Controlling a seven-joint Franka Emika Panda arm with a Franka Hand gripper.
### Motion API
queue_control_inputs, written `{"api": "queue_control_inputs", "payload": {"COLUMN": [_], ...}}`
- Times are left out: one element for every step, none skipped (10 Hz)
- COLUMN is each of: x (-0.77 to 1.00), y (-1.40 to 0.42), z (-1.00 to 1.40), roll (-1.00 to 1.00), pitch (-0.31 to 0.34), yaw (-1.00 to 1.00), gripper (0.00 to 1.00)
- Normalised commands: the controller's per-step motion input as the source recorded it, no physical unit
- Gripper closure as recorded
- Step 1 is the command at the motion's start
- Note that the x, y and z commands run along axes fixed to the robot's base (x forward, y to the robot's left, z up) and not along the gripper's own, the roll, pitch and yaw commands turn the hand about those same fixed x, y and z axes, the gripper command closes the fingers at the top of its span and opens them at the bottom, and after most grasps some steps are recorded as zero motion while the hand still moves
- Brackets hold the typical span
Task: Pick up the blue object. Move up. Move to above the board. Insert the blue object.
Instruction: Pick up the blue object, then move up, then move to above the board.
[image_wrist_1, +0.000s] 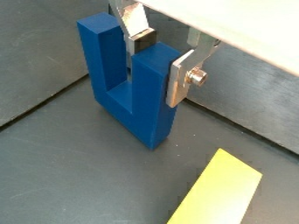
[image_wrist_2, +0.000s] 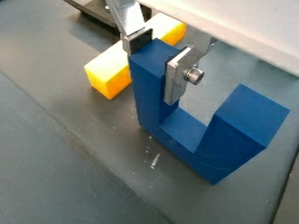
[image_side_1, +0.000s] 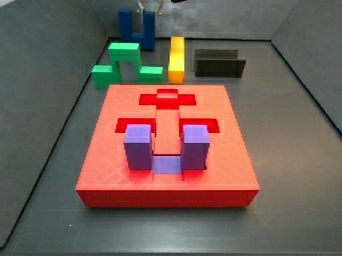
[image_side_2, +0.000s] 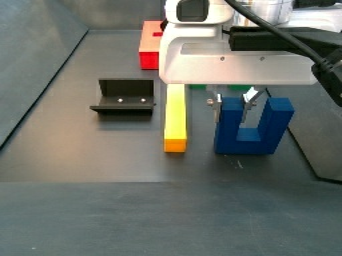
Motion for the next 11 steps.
{"api": "queue_control_inputs", "payload": {"x": [0.00,0.00,0.00,0.05,0.01,0.02,0.00,-0.02,-0.06,-0.03,0.03], "y": [0.00,0.00,0.00,-0.01,-0.01,0.00,0.00,0.00,-0.01,-0.01,0.01], "z": [0.00,0.00,0.83,0.81,0.53,0.34,1.40,1.40,1.40,1.40,0.99], "roll": [0.00,0.00,0.00,0.01,0.04,0.06,0.00,-0.04,0.00,0.01,-0.01], "pitch": [0.000,0.000,0.000,0.001,0.049,0.048,0.000,0.018,0.018,0.004,0.054], "yaw": [0.00,0.00,0.00,0.00,0.00,0.01,0.00,0.00,0.00,0.00,0.00], "gripper": [1.00,1.00,1.00,1.00,1.00,1.00,1.00,1.00,1.00,1.00,1.00]}}
